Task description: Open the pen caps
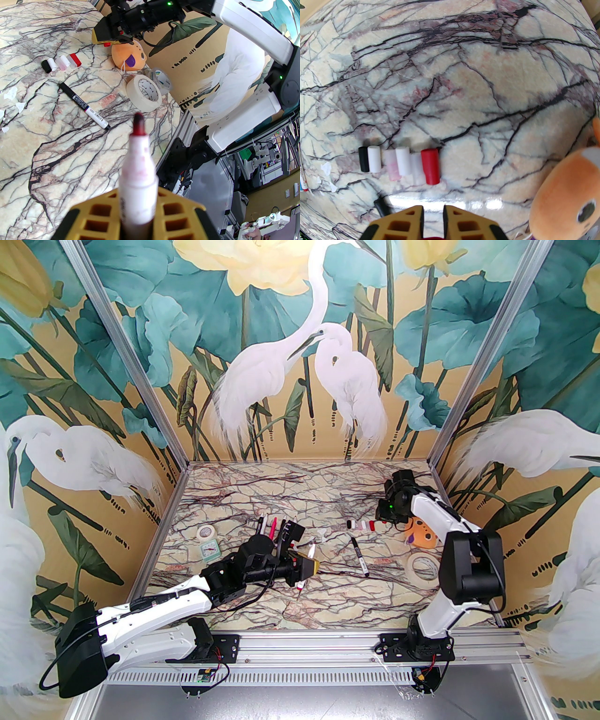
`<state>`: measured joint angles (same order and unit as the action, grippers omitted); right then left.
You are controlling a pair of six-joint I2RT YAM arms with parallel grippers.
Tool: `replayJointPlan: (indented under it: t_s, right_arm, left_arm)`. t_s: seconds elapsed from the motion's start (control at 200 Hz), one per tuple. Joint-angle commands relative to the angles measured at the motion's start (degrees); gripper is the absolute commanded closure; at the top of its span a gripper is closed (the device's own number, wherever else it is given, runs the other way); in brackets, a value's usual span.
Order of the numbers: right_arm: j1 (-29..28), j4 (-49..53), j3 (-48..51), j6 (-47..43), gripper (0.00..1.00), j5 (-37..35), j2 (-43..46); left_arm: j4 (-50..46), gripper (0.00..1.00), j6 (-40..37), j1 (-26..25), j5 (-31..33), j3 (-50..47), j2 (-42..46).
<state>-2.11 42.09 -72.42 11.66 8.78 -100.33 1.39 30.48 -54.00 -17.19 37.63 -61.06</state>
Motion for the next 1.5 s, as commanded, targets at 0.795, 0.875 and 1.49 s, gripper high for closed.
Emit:
replayJointPlan:
  t_s: [0.795,0.875,1.49]
  right_arm:
    - [1.7,0.5,-5.4,-3.3,0.77,1.2,-11.3]
    - [1.7,0.2,-5.7,-3.1,0.77,1.7,-12.0]
    - [1.6,-0.4,-6.8,-3.0,0.72,2.6,-14.8]
  left_arm:
    - [-0.4,0.95,-1.0,0.8,-2.7,1.3,-2.7]
    - [-0.3,0.95,-1.0,0.8,-2.9,1.3,-2.9]
    - [-0.6,0.95,-1.0,0.8,-3.3,1.6,-3.4]
